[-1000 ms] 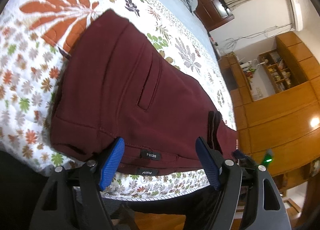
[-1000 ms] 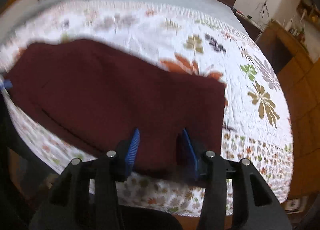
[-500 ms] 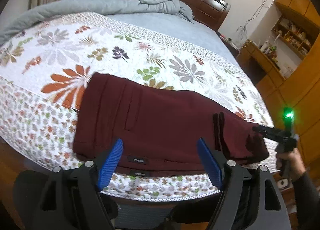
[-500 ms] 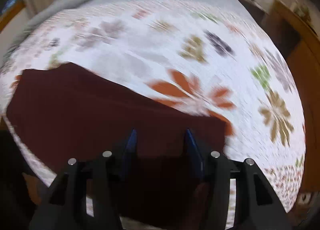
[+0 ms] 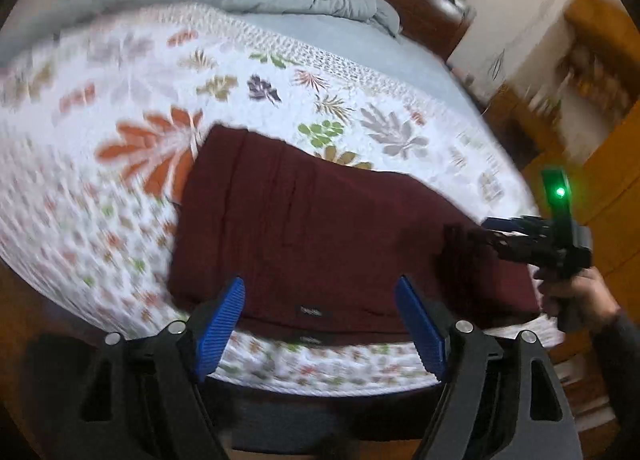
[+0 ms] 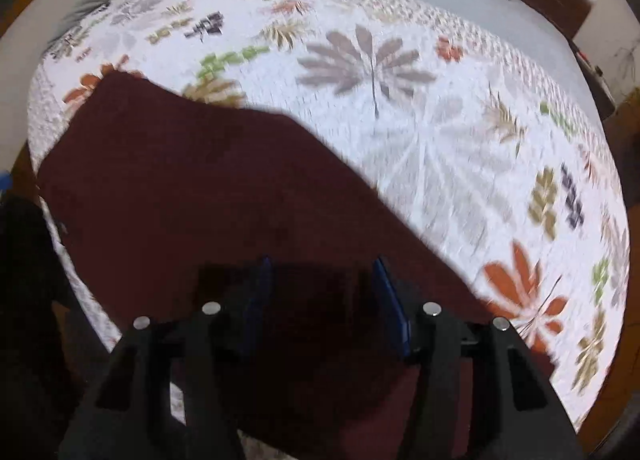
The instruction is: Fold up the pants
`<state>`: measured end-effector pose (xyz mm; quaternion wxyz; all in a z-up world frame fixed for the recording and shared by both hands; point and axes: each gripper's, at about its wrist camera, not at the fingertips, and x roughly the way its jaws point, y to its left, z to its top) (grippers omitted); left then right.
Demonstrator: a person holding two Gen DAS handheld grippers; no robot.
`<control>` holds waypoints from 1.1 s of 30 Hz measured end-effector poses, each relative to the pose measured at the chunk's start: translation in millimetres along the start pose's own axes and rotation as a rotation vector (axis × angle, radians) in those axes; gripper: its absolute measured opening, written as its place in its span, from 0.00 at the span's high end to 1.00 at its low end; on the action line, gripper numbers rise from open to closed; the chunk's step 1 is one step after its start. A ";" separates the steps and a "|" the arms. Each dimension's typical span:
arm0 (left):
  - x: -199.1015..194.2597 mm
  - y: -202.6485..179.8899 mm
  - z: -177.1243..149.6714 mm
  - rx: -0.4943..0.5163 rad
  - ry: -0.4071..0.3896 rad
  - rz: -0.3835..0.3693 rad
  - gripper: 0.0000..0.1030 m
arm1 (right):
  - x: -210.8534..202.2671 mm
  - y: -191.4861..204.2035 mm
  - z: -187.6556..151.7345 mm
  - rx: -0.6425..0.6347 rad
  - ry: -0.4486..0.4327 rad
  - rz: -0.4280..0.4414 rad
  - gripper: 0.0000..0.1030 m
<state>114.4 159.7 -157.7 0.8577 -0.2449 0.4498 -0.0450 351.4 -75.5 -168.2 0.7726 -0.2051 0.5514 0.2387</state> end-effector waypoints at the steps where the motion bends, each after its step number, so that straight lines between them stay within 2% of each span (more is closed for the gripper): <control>1: -2.8 14.9 -5.4 -0.073 -0.007 -0.048 0.24 | -5.7 2.9 13.0 -0.015 0.006 0.035 0.44; 3: -9.2 39.8 -16.6 -0.208 -0.042 -0.148 0.24 | -12.2 13.4 33.3 -0.046 0.018 0.134 0.34; 5: -10.4 70.2 -35.1 -0.391 -0.059 -0.184 0.22 | -12.8 31.8 59.5 -0.105 0.053 0.263 0.26; 7: -1.6 93.0 -52.5 -0.542 -0.033 -0.230 0.22 | -7.8 54.5 87.5 -0.163 0.087 0.351 0.26; 9: 6.7 103.0 -60.4 -0.615 -0.014 -0.253 0.22 | 0.8 75.7 110.4 -0.220 0.134 0.418 0.26; 11: 15.1 106.6 -63.9 -0.655 0.001 -0.273 0.22 | 10.9 100.4 130.0 -0.293 0.183 0.454 0.23; 14: 30.9 111.7 -65.7 -0.721 0.007 -0.294 0.21 | 29.6 130.4 153.5 -0.373 0.239 0.464 0.23; 18: 57.8 122.7 -63.3 -0.840 0.037 -0.315 0.20 | 49.3 152.7 182.6 -0.404 0.281 0.511 0.23; 19: 60.6 123.3 -61.4 -0.855 0.032 -0.327 0.15 | 54.9 158.1 191.9 -0.403 0.292 0.533 0.23; 22: 64.3 120.9 -56.5 -0.868 0.031 -0.315 0.15 | 69.4 168.9 208.0 -0.416 0.336 0.577 0.22; 23: 62.3 118.5 -53.6 -0.877 0.024 -0.304 0.15 | 72.8 171.2 211.6 -0.424 0.345 0.579 0.22; 26: 59.1 109.7 -42.3 -0.818 -0.007 -0.300 0.15 | 82.6 181.9 222.3 -0.446 0.367 0.584 0.22; 31: 72.7 129.0 -47.9 -0.947 0.006 -0.355 0.15 | 93.7 197.0 232.9 -0.471 0.390 0.613 0.22; 33: 72.0 136.0 -56.6 -0.990 -0.017 -0.406 0.15 | 98.5 201.5 232.7 -0.485 0.402 0.611 0.22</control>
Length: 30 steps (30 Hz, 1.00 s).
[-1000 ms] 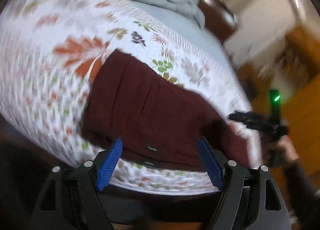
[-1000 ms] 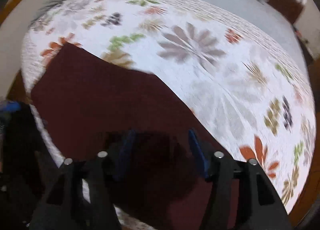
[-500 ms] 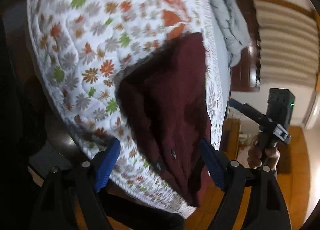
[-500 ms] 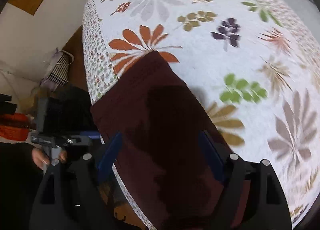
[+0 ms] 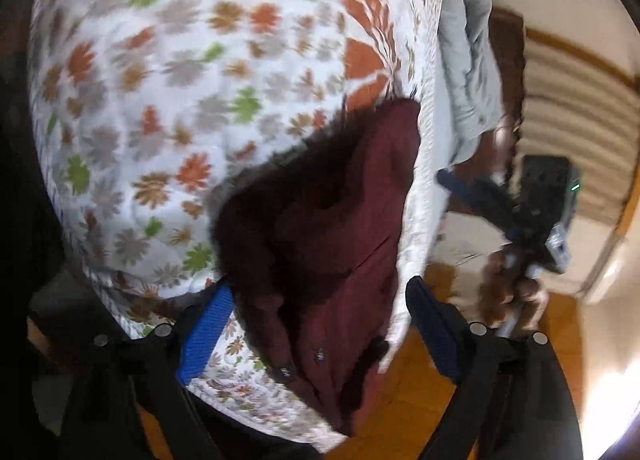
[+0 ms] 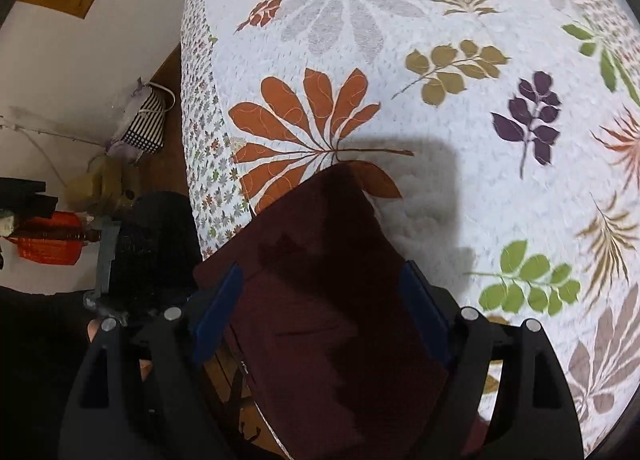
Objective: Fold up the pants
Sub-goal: 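Grasp the edge of the folded maroon trousers with the left tool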
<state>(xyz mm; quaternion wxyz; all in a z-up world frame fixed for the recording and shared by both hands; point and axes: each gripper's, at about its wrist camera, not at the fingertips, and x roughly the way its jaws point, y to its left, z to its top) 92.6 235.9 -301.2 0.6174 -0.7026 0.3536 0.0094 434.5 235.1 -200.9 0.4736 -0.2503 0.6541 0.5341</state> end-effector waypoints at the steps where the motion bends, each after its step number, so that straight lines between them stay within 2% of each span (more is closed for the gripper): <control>1: -0.1 1.0 -0.3 -0.006 -0.002 -0.006 0.15 | 4.6 -0.4 1.4 -0.004 0.015 0.004 0.21; 4: 5.8 -7.2 -2.5 0.028 -0.003 0.024 0.15 | 14.7 -2.8 4.8 -0.010 0.042 0.011 0.21; 8: 3.4 -10.5 -4.7 0.054 -0.005 0.014 0.19 | 24.6 -4.4 13.7 -0.034 0.081 0.024 0.21; 9: 1.9 -9.8 -4.6 0.065 -0.003 0.034 0.29 | 27.5 -4.7 16.4 -0.042 0.094 0.037 0.21; 10: 1.8 -6.5 -4.8 0.073 -0.005 0.055 0.35 | 31.7 -5.5 20.4 -0.051 0.108 0.051 0.21; 11: -0.6 -1.4 -3.3 0.064 -0.007 0.056 0.36 | 35.3 -6.3 24.5 -0.061 0.116 0.056 0.21; 13: 0.0 2.4 -2.0 0.054 -0.006 0.051 0.36 | 45.9 -9.0 33.9 -0.074 0.143 0.081 0.21; 18: 5.5 0.2 -0.1 0.037 -0.025 0.026 0.24 | 75.1 -6.2 49.7 -0.134 0.225 0.094 0.19; 22: 6.9 -1.0 2.1 0.021 -0.015 0.025 0.23 | 76.2 -3.6 50.8 -0.165 0.246 0.119 0.17; 24: 7.4 -3.4 3.5 0.029 0.003 0.041 0.26 | 74.5 -5.5 50.8 -0.160 0.244 0.129 0.27; 26: 6.5 -5.3 2.6 0.044 0.009 0.081 0.36 | 72.5 -5.9 51.3 -0.163 0.237 0.129 0.32; 28: 6.0 -4.4 -0.1 0.063 0.017 0.115 0.49 | 69.1 -8.8 51.5 -0.164 0.230 0.109 0.41; 30: 7.5 -4.2 0.9 0.076 0.024 0.133 0.55 | 67.6 -11.4 50.8 -0.154 0.219 0.106 0.61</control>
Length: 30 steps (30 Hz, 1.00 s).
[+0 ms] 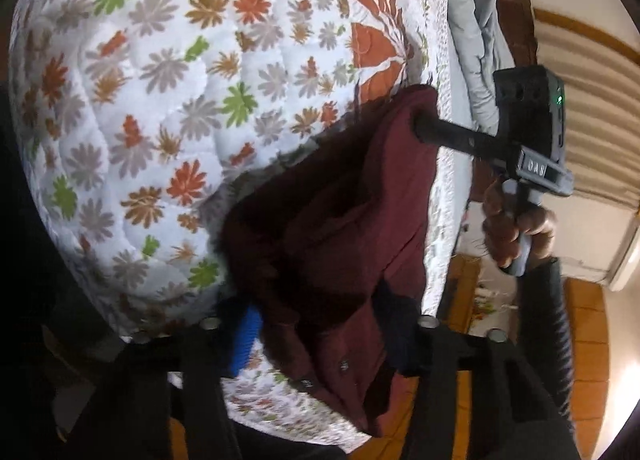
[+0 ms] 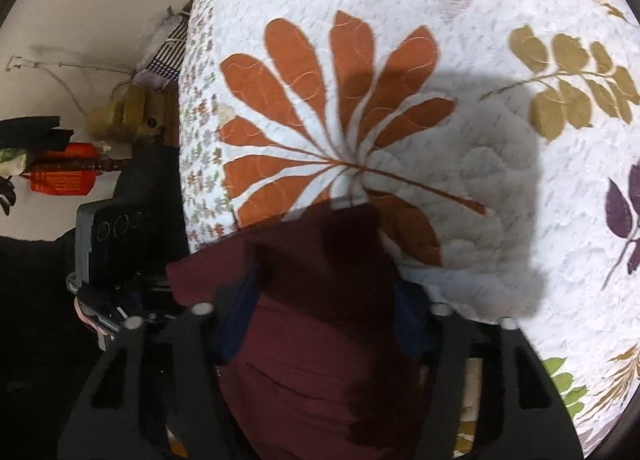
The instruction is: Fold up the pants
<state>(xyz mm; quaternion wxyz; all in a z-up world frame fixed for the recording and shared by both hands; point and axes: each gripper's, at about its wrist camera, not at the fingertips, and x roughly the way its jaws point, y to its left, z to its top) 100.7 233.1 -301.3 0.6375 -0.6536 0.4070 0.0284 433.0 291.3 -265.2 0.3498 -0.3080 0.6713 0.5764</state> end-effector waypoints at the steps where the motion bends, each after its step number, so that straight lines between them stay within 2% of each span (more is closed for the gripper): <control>1: -0.4 0.5 0.3 0.002 0.003 0.000 0.59 | -3.6 1.2 -1.1 0.001 -0.007 0.001 0.66; 5: -4.4 -7.6 -1.4 0.049 -0.007 0.016 0.64 | -14.1 14.8 -7.7 -0.016 -0.027 -0.046 0.75; 8: -12.1 -23.1 -7.0 0.115 -0.026 0.034 0.67 | -24.0 27.4 -12.7 -0.026 -0.043 -0.075 0.78; 19: -34.1 -88.2 -36.0 0.317 -0.078 0.018 0.69 | -75.3 73.5 -49.1 -0.022 -0.143 -0.200 0.80; 30: -47.3 -142.4 -68.4 0.495 -0.095 0.008 0.70 | -131.2 119.2 -108.6 0.022 -0.277 -0.337 0.82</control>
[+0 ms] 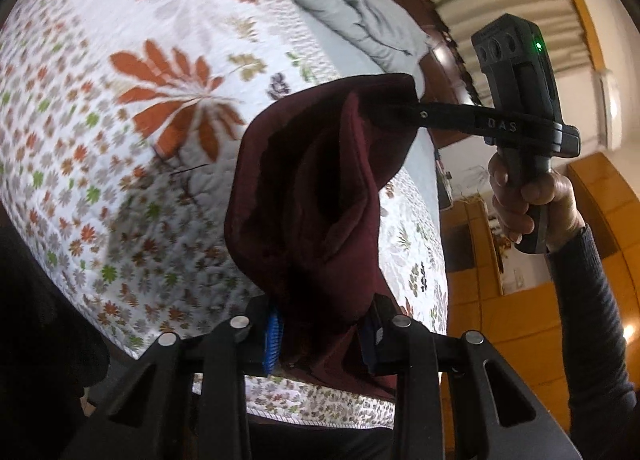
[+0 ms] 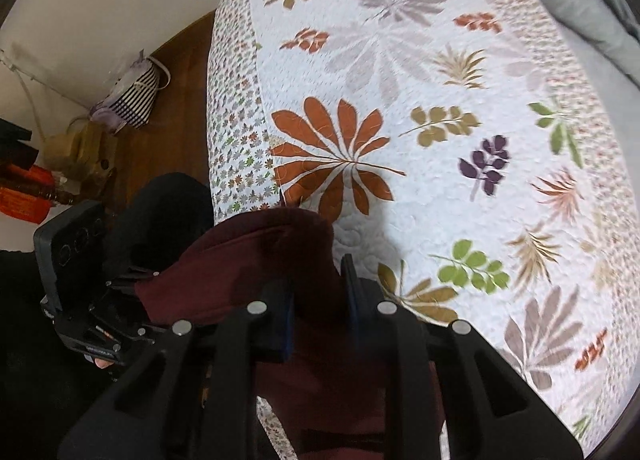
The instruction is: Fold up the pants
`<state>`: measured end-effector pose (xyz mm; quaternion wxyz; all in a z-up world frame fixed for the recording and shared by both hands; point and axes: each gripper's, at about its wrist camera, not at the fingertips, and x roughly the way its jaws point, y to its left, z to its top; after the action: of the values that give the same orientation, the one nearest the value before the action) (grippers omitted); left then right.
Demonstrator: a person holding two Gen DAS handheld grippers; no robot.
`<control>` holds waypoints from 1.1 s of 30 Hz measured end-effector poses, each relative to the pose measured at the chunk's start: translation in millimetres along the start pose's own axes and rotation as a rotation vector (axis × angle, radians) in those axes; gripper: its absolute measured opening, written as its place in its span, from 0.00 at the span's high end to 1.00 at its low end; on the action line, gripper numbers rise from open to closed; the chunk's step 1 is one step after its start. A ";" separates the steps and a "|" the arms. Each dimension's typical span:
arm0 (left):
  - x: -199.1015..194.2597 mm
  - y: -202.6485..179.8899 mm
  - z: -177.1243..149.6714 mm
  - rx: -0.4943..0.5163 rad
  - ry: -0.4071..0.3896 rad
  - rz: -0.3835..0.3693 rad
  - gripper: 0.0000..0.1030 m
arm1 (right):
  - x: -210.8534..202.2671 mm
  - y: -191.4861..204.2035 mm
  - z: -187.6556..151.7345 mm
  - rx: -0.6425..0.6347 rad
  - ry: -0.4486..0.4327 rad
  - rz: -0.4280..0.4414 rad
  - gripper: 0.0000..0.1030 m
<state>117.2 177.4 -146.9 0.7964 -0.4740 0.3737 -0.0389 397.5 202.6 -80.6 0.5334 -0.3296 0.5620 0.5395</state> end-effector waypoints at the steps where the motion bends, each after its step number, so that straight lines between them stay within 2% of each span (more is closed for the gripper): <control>1: -1.0 -4.9 -0.5 0.016 -0.001 -0.002 0.70 | 0.0 0.0 0.0 0.000 0.000 0.000 0.82; 9: -5.7 -51.2 -3.7 0.146 -0.005 -0.013 0.70 | -53.3 11.8 -39.0 0.059 -0.106 -0.089 0.82; 19: -18.4 -94.0 -20.8 0.287 0.008 -0.029 0.70 | -98.8 27.1 -82.8 0.122 -0.199 -0.166 0.82; 33: -10.6 -162.8 -54.2 0.495 0.039 -0.029 0.70 | -146.7 30.4 -158.9 0.226 -0.314 -0.229 0.82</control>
<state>122.9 53.3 -28.0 0.8803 -0.2687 0.3613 -0.1498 361.4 26.3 43.3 0.7056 -0.2415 0.4877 0.4538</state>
